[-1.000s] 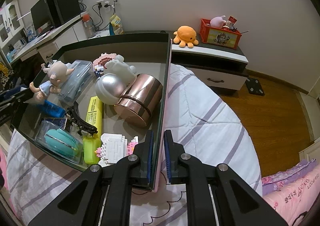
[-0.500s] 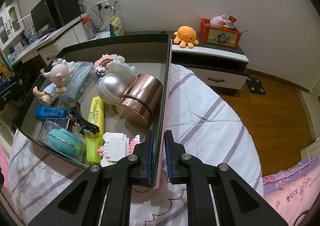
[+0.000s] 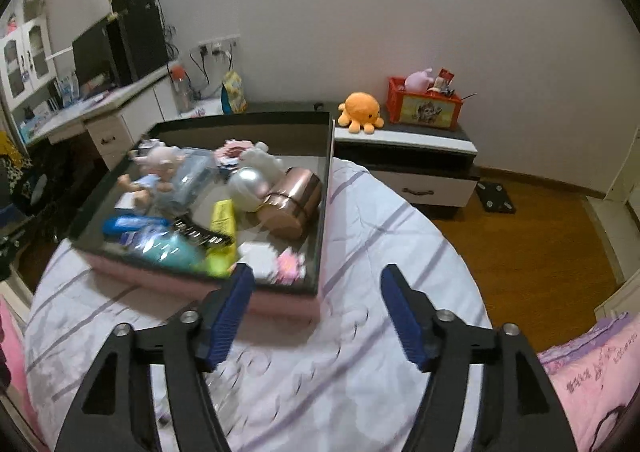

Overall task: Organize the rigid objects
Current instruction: 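Withdraw both tools back over the bed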

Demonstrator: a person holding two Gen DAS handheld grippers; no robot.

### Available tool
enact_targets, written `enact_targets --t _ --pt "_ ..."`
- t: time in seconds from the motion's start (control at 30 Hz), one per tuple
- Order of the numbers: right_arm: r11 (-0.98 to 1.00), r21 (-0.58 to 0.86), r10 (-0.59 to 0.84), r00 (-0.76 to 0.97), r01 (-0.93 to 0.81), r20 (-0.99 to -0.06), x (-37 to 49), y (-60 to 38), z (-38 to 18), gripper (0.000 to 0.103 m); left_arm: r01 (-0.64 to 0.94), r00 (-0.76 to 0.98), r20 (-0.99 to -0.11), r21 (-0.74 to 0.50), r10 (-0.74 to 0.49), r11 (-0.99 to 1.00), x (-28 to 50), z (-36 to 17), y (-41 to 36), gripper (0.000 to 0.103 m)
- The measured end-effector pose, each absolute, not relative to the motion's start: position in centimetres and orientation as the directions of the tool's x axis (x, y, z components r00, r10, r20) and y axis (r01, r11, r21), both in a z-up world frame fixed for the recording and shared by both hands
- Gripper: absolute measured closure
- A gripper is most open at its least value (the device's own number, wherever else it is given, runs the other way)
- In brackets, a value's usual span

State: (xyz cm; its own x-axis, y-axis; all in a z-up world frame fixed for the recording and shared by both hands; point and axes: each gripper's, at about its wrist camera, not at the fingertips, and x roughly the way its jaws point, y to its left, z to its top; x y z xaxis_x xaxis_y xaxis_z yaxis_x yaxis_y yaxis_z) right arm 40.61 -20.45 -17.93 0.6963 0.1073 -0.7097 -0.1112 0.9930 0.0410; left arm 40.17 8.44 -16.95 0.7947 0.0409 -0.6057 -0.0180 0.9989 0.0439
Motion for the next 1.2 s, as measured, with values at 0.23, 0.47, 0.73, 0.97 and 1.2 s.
enact_targets --t 0.23,0.47,0.73,0.97,1.2 --pt "0.992 0.055 0.122 0.749 -0.114 -0.652 33.5 -18.7 -17.5 0.02 0.058 0.796 -0.605 0.049 -0.016 0.997 35.6 -17.1 7.0 0.0" --pt "0.992 0.095 0.124 0.741 -0.081 -0.66 28.9 -17.4 -18.9 0.02 0.115 0.789 -0.611 0.043 -0.065 0.992 30.8 -18.4 5.6 0.0" --pt "0.992 0.096 0.126 0.682 -0.082 -0.721 31.5 -15.3 -21.3 0.02 0.14 0.755 -0.651 0.054 -0.071 0.989 30.7 -20.0 4.8 0.0" --pt "0.993 0.1 0.113 0.62 -0.055 -0.777 35.2 -13.9 -24.2 0.02 0.122 0.741 -0.669 0.059 -0.051 0.991 32.5 -20.7 5.5 0.0" --pt "0.997 0.019 0.057 0.607 -0.068 -0.792 36.7 -14.5 -25.5 0.051 0.088 0.727 -0.686 0.039 -0.037 0.995 36.8 -20.8 6.9 0.0"
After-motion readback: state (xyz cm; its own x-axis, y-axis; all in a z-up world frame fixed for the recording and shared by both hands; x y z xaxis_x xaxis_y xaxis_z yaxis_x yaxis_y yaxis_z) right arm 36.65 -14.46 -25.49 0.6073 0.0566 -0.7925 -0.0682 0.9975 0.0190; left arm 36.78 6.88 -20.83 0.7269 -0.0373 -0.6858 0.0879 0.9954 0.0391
